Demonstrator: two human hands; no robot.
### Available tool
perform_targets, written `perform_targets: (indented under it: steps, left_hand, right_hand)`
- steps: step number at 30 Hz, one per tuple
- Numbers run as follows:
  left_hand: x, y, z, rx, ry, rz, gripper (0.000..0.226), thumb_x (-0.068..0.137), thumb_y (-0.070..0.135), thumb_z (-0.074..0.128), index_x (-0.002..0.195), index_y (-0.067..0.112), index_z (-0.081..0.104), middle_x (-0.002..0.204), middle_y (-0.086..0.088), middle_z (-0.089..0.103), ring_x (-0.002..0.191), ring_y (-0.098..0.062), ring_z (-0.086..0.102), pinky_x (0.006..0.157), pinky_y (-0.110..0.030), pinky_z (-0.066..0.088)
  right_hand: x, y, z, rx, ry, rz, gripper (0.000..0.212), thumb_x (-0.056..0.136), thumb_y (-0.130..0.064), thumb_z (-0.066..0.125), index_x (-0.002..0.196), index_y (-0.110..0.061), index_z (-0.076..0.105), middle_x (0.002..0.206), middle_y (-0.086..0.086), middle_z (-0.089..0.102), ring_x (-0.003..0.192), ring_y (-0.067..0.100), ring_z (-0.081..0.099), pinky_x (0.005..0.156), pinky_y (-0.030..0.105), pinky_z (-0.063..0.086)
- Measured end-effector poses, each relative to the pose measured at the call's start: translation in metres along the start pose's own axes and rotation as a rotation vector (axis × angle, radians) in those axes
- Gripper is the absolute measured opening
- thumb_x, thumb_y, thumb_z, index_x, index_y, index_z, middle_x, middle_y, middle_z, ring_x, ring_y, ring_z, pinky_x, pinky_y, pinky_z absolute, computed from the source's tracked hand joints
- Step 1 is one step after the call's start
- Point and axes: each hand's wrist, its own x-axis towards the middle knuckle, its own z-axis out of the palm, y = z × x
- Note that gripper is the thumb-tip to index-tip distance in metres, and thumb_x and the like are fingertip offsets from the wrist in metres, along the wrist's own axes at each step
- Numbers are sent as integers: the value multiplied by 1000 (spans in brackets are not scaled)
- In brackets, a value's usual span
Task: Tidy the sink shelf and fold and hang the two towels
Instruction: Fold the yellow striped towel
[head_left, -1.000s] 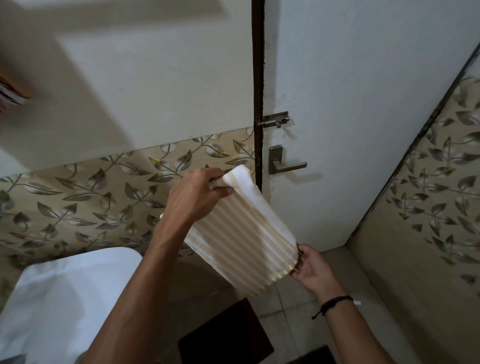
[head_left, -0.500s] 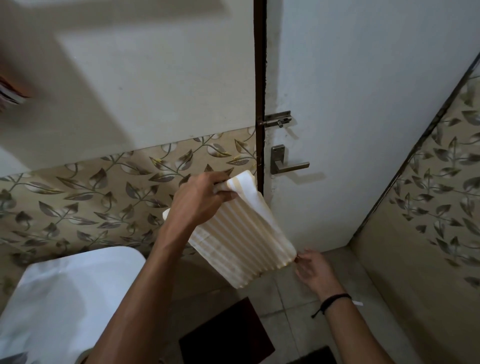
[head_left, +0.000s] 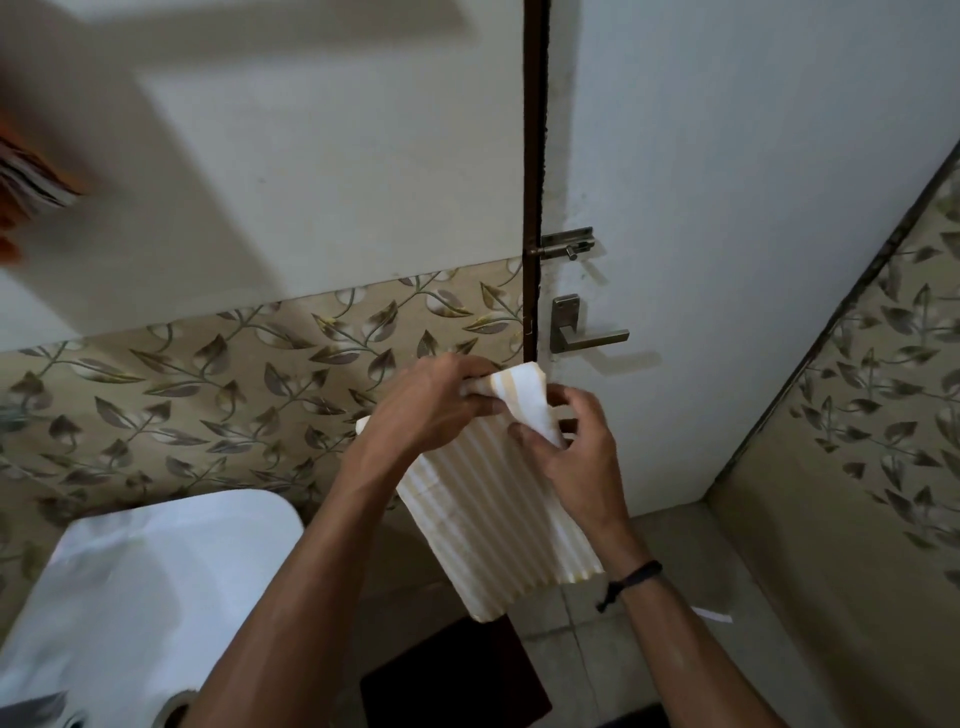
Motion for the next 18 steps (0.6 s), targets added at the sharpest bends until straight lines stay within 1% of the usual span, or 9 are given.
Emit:
perform_targets:
  steps: [3, 6, 8, 10, 12, 14, 16, 17, 18]
  left_hand:
    - [0, -2, 0, 5, 26, -26, 23, 88, 36, 75, 111, 32, 73, 99, 6, 74, 92, -18, 67, 79, -40, 53]
    - [1, -6, 5, 21, 35, -40, 23, 88, 35, 76, 110, 33, 73, 99, 6, 74, 92, -18, 66, 79, -39, 52]
    - [1, -9, 8, 10, 46, -36, 23, 86, 33, 77, 109, 32, 73, 99, 6, 74, 92, -19, 66, 79, -41, 53]
    - [1, -15, 12, -15, 39, -11, 22, 85, 32, 78, 107, 32, 74, 98, 7, 74, 91, -18, 67, 79, -45, 55]
    - [2, -22, 15, -41, 7, 35, 24, 84, 32, 79, 108, 31, 75, 99, 8, 73, 90, -15, 68, 78, -47, 56]
    - [-1, -31, 17, -96, 25, 78, 26, 84, 38, 79, 109, 32, 74, 102, 10, 72, 91, -13, 67, 78, -47, 56]
    - [-12, -39, 20, -81, 191, 35, 31, 84, 46, 77, 113, 35, 73, 116, 11, 68, 107, -12, 60, 93, -44, 50]
    - [-23, -43, 23, -105, 332, -64, 33, 85, 48, 75, 116, 35, 71, 124, 9, 62, 116, -12, 53, 98, -41, 43]
    - [-36, -47, 26, -209, 493, -199, 35, 87, 49, 74, 117, 32, 70, 127, 6, 59, 119, -13, 50, 97, -39, 41]
  right_hand:
    - [-7, -6, 6, 23, 12, 68, 38, 83, -31, 80, 114, -19, 62, 111, -10, 64, 100, -1, 62, 68, 9, 52]
    - [-4, -13, 10, 78, -109, 182, 40, 84, -35, 78, 120, -22, 66, 103, -10, 70, 90, 1, 67, 63, 14, 52]
    - [1, -15, 9, 111, -156, 210, 36, 84, -36, 78, 117, -25, 68, 96, -11, 71, 84, -2, 67, 63, 17, 51]
    - [5, -17, 8, 145, -182, 205, 31, 85, -32, 78, 114, -25, 70, 93, -11, 72, 83, -3, 66, 66, 18, 52]
    - [8, -19, 9, 220, -208, 188, 26, 86, -25, 78, 112, -24, 72, 94, -8, 73, 86, 2, 67, 74, 24, 56]
    - [9, -23, 10, 287, -219, 156, 21, 89, -17, 75, 106, -27, 71, 92, -8, 74, 87, 3, 68, 77, 22, 55]
    - [9, -27, 12, 339, -220, 147, 21, 91, -12, 71, 104, -28, 69, 92, -9, 74, 86, 2, 70, 77, 19, 56]
    - [10, -27, 12, 362, -214, 157, 19, 92, -12, 70, 104, -27, 70, 92, -8, 75, 87, 4, 71, 77, 21, 57]
    - [10, -27, 11, 378, -201, 172, 18, 93, -12, 69, 105, -26, 70, 93, -7, 76, 89, 8, 72, 79, 23, 59]
